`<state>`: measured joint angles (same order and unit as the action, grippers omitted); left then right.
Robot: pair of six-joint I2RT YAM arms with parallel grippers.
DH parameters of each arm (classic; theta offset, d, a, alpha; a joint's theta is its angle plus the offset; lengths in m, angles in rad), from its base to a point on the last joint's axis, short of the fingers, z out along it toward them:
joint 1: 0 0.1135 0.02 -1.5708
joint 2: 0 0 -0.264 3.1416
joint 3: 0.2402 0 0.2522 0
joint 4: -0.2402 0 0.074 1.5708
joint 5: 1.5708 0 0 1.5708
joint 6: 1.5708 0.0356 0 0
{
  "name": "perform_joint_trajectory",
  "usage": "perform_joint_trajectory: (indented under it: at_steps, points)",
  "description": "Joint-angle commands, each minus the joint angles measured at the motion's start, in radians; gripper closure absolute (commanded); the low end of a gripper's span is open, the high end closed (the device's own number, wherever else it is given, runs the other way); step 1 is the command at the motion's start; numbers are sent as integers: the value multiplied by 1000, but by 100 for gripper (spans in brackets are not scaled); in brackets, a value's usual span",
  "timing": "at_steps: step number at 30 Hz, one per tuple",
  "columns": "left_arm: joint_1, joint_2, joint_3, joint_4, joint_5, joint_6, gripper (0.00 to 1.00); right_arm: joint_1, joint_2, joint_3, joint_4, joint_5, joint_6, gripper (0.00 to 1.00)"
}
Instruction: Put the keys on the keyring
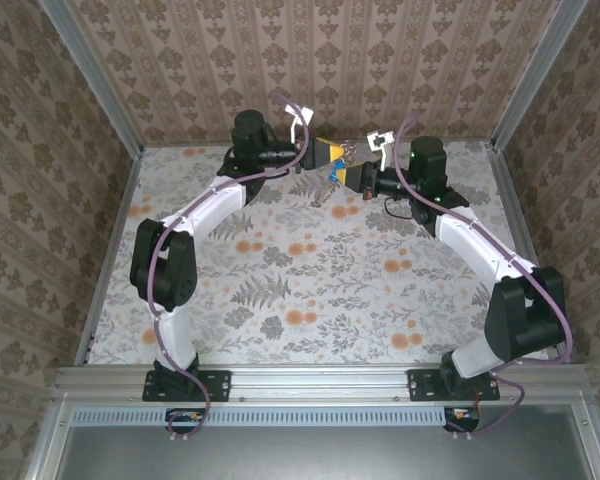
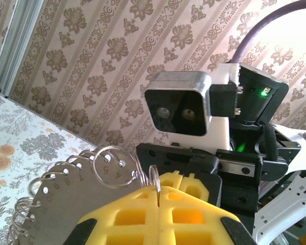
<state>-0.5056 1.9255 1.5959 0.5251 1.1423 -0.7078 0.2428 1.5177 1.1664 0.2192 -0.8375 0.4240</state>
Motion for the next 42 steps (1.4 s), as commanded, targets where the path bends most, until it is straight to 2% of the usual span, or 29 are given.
perform_joint_trajectory:
  at_steps: [1,11,14,16,18,21,26,30,37,42]
  points:
    - [-22,-46,-13,69,-3,-20,100,32,36,41,71,-22,52,100]
    - [-25,-44,-43,142,-30,-64,100,46,13,34,9,9,28,100]
    - [-19,-30,-50,216,-36,-119,100,39,-19,18,-21,27,13,85]
    - [-13,-18,-50,269,-39,-164,100,32,-47,1,-38,34,6,72]
    - [-10,-6,-47,322,-43,-206,100,22,-78,-15,-60,40,-1,64]
    - [-6,10,-39,381,-46,-254,100,5,-120,-52,-78,50,-8,59]
    - [-5,18,-26,385,-42,-260,100,-49,-257,-118,-59,84,22,56]
    - [-5,16,-23,388,-44,-258,100,-68,-307,-124,-5,121,77,55]
    - [-7,13,-15,391,-41,-262,100,-67,-251,-77,135,184,213,61]
    - [-11,12,-11,388,-41,-262,100,-59,-182,-51,245,161,302,66]
